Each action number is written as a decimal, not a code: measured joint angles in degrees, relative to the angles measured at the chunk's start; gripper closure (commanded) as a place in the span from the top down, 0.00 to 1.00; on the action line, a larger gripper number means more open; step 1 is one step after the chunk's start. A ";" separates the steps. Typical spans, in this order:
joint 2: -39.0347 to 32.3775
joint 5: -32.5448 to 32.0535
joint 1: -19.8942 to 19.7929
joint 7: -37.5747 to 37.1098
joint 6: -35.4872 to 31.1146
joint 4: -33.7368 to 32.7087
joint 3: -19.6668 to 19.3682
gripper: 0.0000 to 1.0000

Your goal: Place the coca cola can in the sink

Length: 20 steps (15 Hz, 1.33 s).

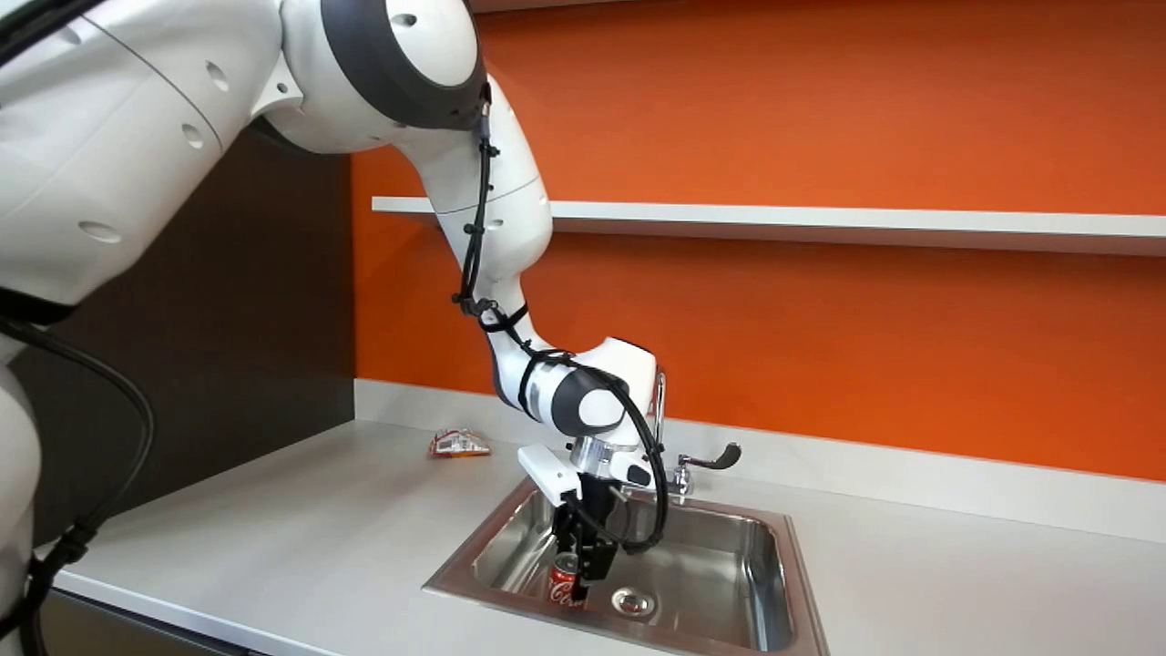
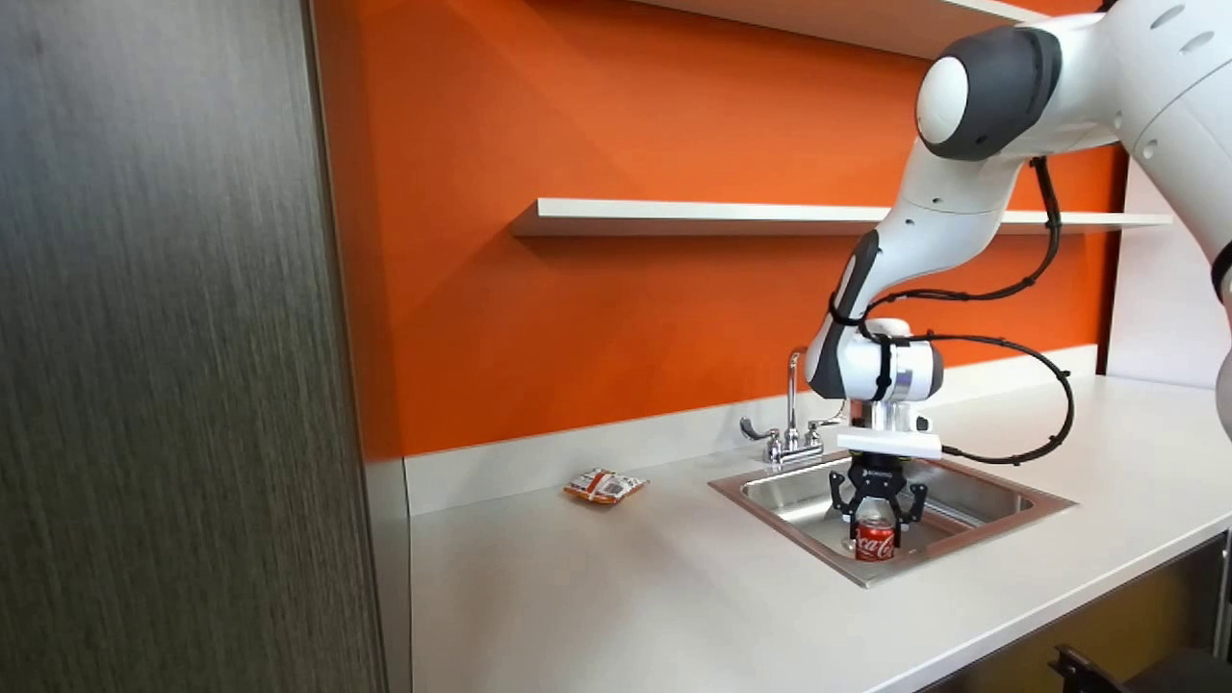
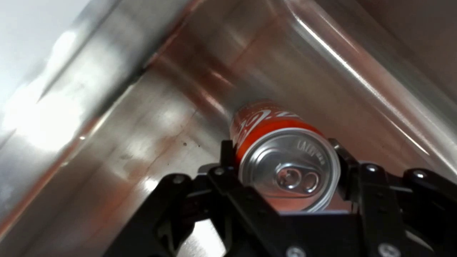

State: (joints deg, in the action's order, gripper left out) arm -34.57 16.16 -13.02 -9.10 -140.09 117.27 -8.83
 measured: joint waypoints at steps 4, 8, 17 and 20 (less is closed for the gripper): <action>0.01 0.00 0.00 0.01 -0.25 0.06 0.01 0.88; 0.01 0.00 0.00 0.01 -0.89 0.33 0.02 1.00; 6.18 -0.01 -0.09 2.00 -4.00 4.50 -0.31 1.00; 11.28 -0.06 -0.09 3.96 -4.02 6.95 -0.40 1.00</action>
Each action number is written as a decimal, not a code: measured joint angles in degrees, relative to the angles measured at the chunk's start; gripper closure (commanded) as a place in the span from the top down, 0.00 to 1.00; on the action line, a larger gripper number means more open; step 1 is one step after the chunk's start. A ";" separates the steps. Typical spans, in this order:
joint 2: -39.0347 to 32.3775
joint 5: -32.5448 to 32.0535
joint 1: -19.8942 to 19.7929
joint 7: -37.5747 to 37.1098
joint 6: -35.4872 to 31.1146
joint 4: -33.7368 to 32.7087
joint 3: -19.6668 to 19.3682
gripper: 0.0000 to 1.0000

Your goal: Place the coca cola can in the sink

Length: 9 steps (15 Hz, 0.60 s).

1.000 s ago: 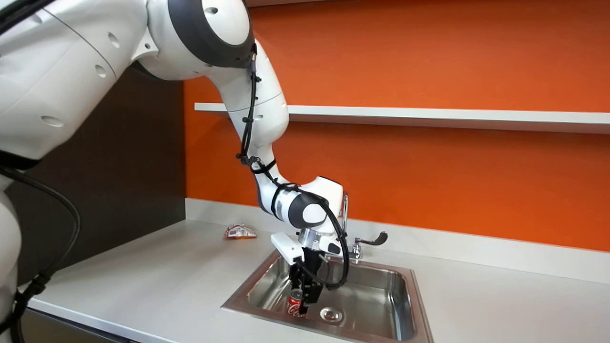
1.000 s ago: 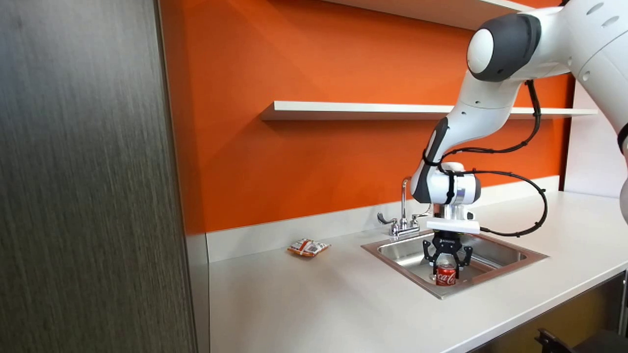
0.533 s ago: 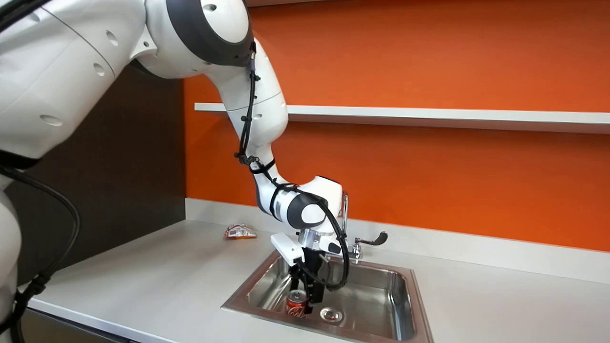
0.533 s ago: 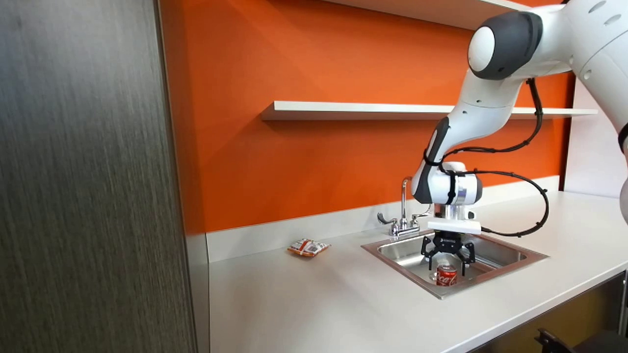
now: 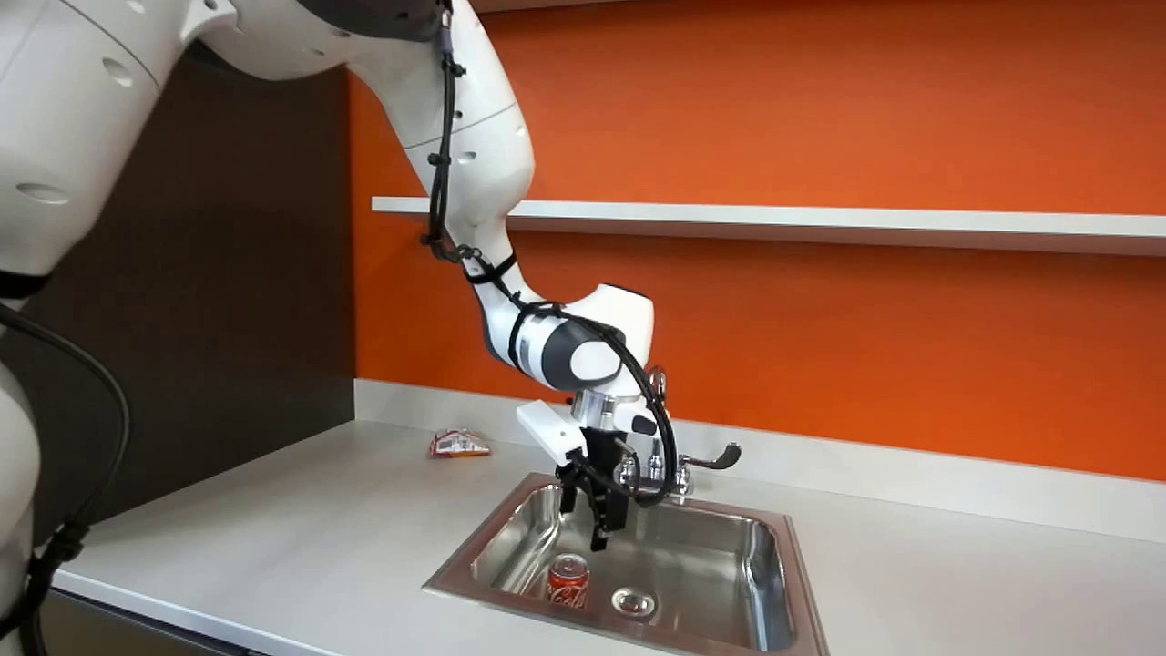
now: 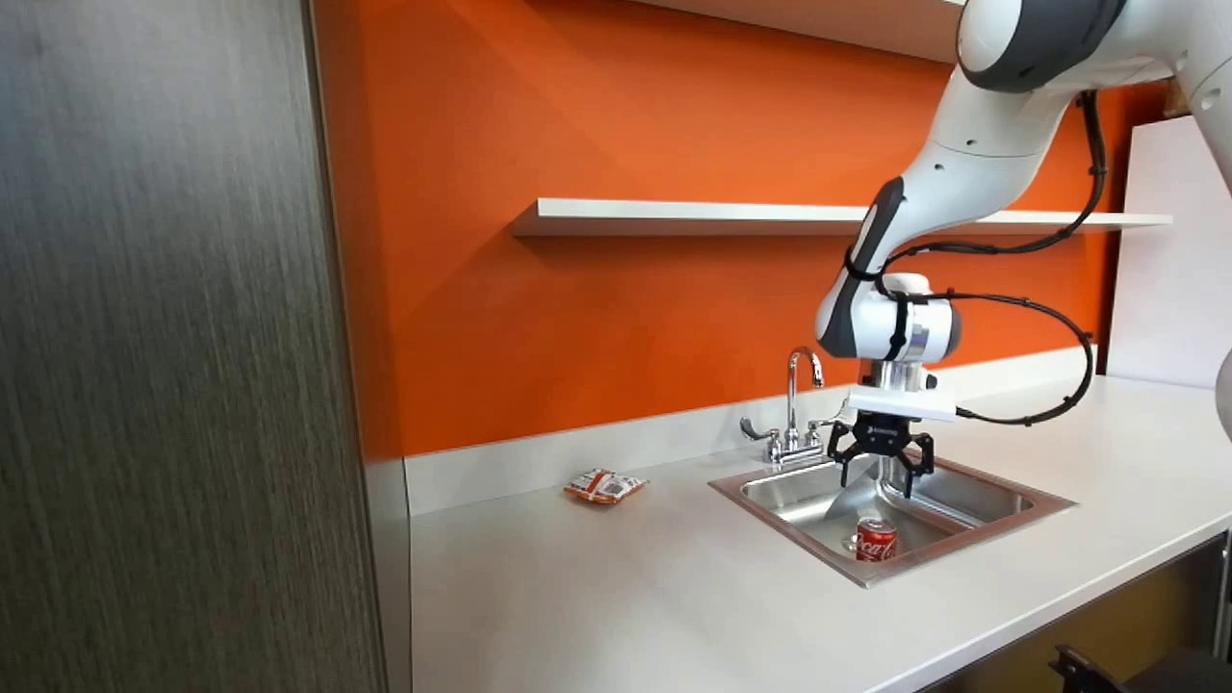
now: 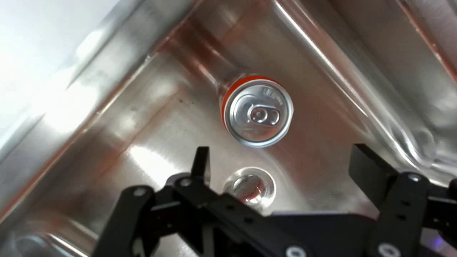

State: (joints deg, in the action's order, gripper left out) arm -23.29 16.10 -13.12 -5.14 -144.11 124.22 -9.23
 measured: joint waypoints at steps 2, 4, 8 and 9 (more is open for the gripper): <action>3.48 -0.21 0.02 2.62 0.00 1.68 0.12 1.00; 7.03 -2.06 0.25 6.28 0.00 3.69 0.30 1.00; 14.61 -9.62 1.54 9.56 0.01 9.17 0.30 1.00; 16.62 -11.70 1.89 9.67 0.03 10.87 0.29 1.00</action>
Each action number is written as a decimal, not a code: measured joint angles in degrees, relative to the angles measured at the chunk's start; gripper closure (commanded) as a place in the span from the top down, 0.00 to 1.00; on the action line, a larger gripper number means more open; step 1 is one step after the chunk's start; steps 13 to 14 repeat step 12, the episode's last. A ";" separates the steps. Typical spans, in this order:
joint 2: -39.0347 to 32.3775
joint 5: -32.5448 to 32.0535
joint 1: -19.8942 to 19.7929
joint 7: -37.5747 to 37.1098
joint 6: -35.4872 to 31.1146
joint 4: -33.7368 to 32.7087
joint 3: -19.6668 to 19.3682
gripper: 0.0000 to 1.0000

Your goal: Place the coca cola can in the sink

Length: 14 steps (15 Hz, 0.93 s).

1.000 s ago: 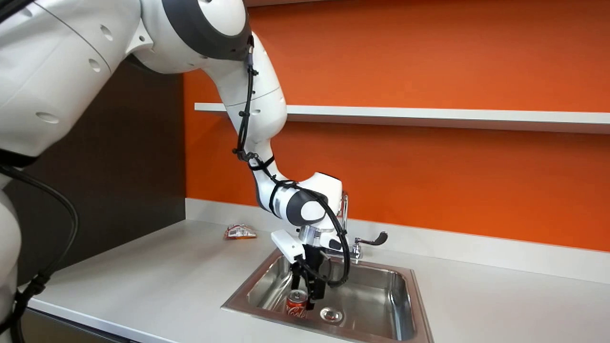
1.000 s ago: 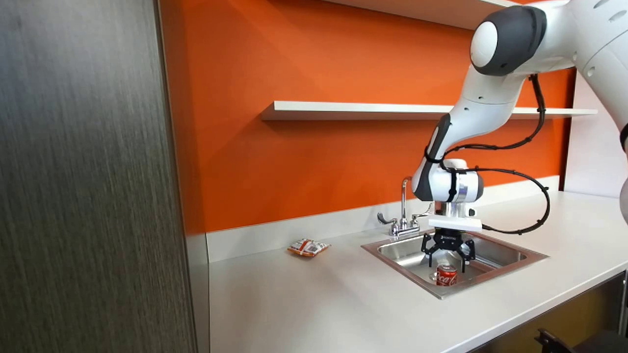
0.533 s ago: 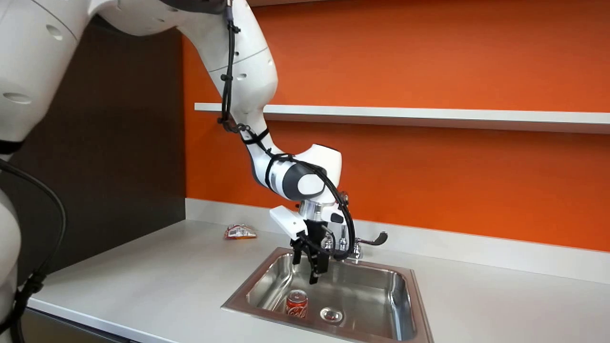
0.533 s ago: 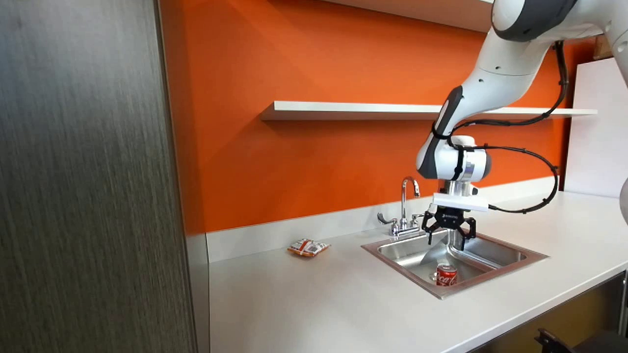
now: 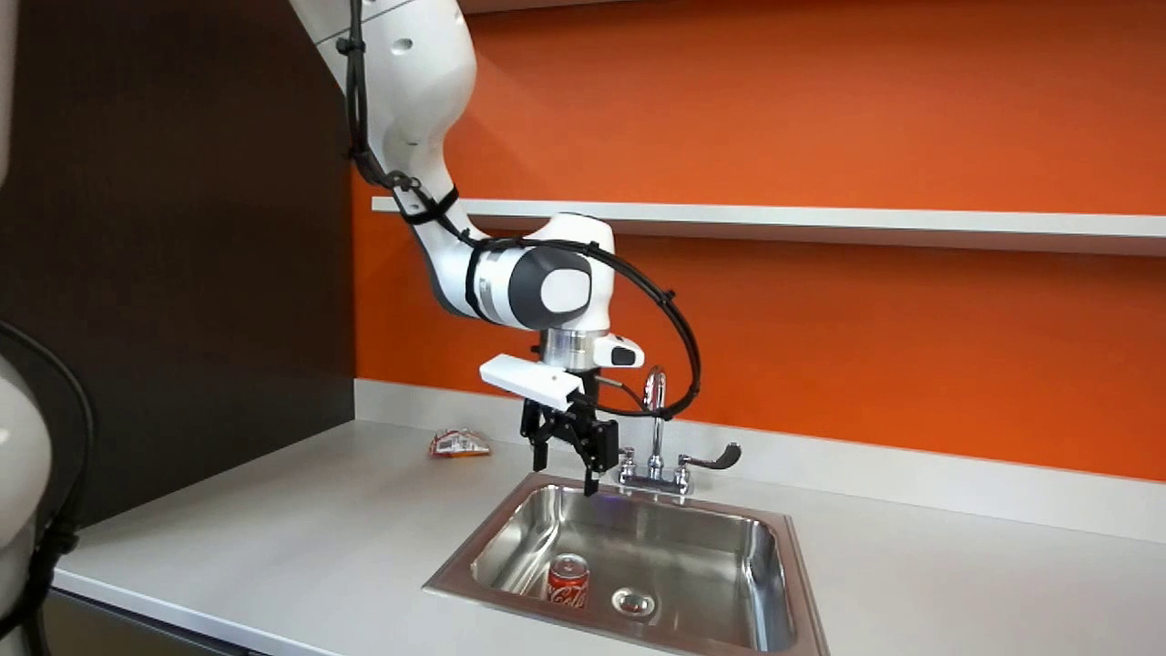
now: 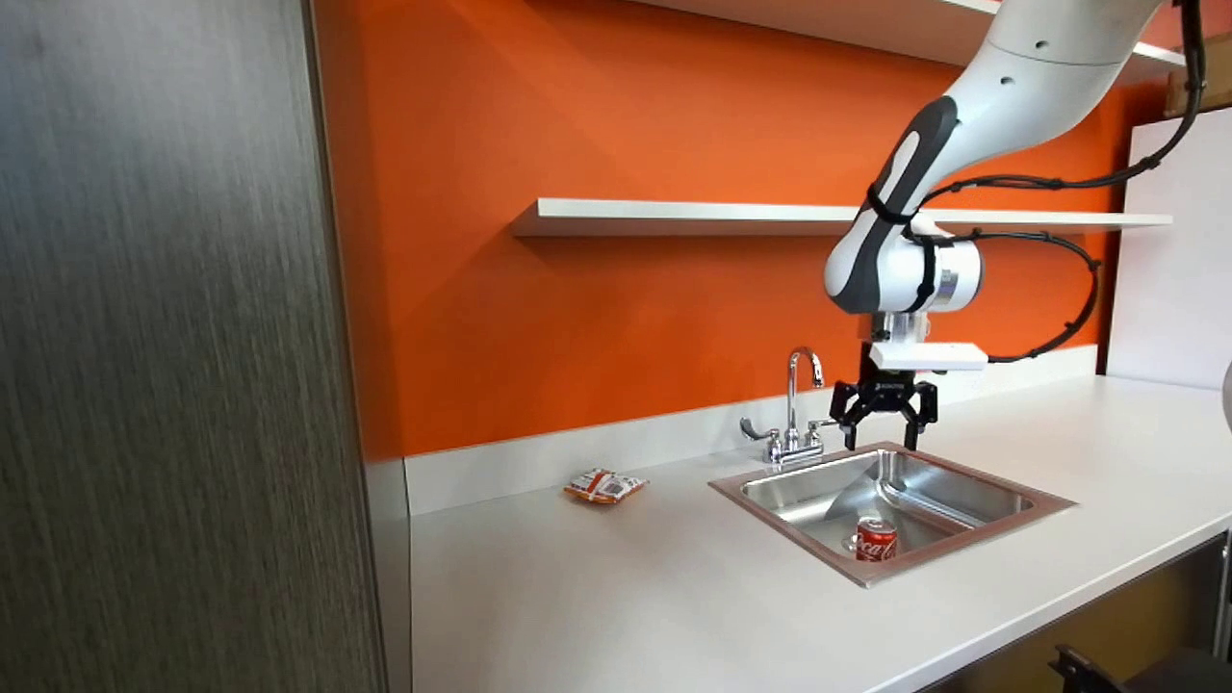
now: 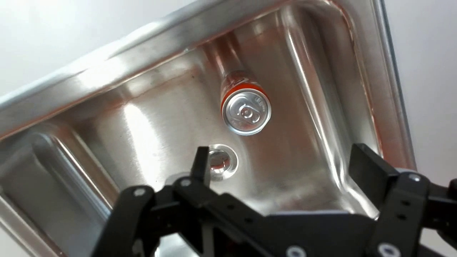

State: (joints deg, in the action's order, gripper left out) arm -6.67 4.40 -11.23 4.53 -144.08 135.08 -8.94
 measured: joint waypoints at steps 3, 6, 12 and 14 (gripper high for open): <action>6.15 -5.84 0.76 0.09 0.15 5.64 0.00 1.00; 12.61 -10.42 1.10 0.50 0.78 11.64 0.01 1.00; 24.04 -14.04 1.12 3.04 5.11 20.05 -0.03 1.00; 24.04 -14.04 1.12 3.04 5.11 20.05 -0.03 1.00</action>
